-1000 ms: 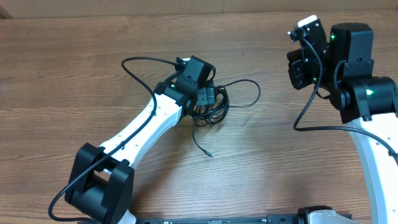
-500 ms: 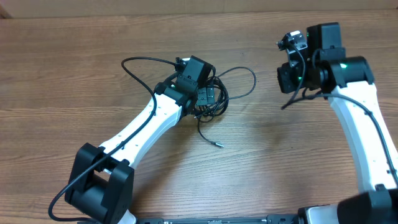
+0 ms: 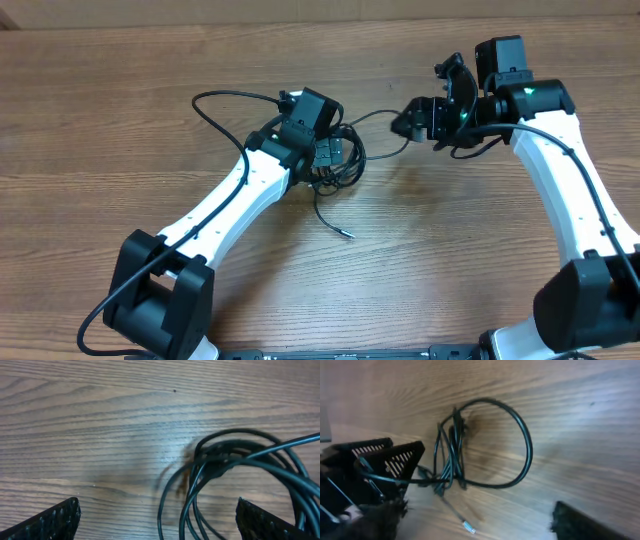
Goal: Untangle cables
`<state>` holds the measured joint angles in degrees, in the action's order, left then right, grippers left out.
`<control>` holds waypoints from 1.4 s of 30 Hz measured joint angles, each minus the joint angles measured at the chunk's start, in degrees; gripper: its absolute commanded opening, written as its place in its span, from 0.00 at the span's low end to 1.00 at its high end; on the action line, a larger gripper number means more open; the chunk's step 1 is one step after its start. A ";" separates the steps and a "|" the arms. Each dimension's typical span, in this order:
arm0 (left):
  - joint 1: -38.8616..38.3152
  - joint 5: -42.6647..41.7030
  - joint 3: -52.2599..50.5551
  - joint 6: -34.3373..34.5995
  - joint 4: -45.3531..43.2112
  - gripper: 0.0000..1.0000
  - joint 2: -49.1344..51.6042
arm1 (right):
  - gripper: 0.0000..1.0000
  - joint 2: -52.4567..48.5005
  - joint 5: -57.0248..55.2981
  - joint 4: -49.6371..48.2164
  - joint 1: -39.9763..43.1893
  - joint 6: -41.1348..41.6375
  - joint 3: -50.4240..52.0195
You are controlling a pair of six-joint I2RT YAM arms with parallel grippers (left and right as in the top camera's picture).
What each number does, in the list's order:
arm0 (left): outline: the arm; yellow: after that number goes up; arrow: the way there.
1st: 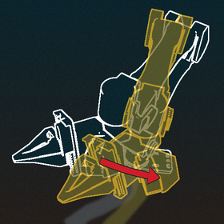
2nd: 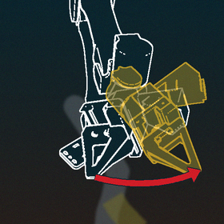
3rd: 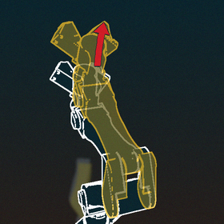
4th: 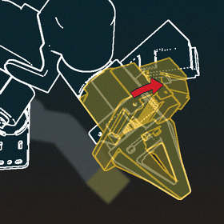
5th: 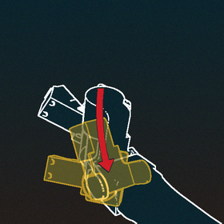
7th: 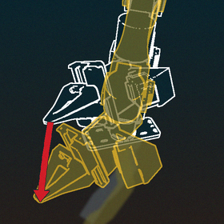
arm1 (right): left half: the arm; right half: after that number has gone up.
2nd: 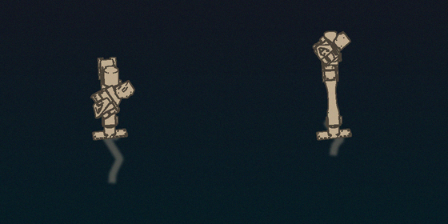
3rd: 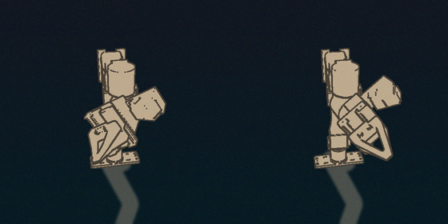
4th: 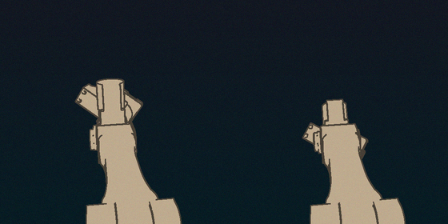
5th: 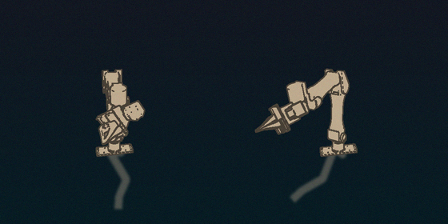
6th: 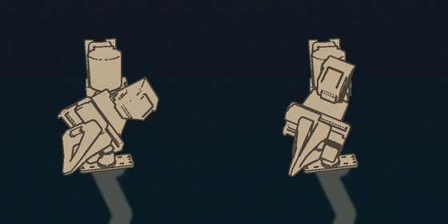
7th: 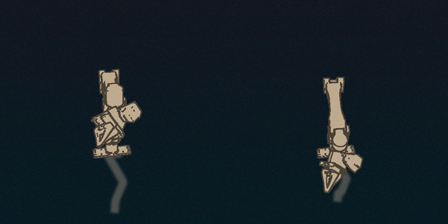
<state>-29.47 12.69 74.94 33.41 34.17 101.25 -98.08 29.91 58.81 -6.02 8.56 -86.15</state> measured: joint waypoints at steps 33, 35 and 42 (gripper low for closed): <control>1.88 -1.27 0.00 2.25 -1.90 1.00 0.00 | 0.92 -5.42 10.62 -14.78 -1.29 31.80 10.97; 2.10 -0.57 0.00 2.25 -1.38 1.00 0.00 | 0.92 -5.42 10.69 -14.86 -1.29 31.80 10.97; 2.97 0.26 0.00 2.25 -1.11 1.00 0.00 | 0.93 -5.42 10.75 -15.32 -1.31 31.91 10.97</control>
<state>-26.50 12.95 74.94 35.66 33.06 101.25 -103.50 40.66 43.48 -7.33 40.47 -75.18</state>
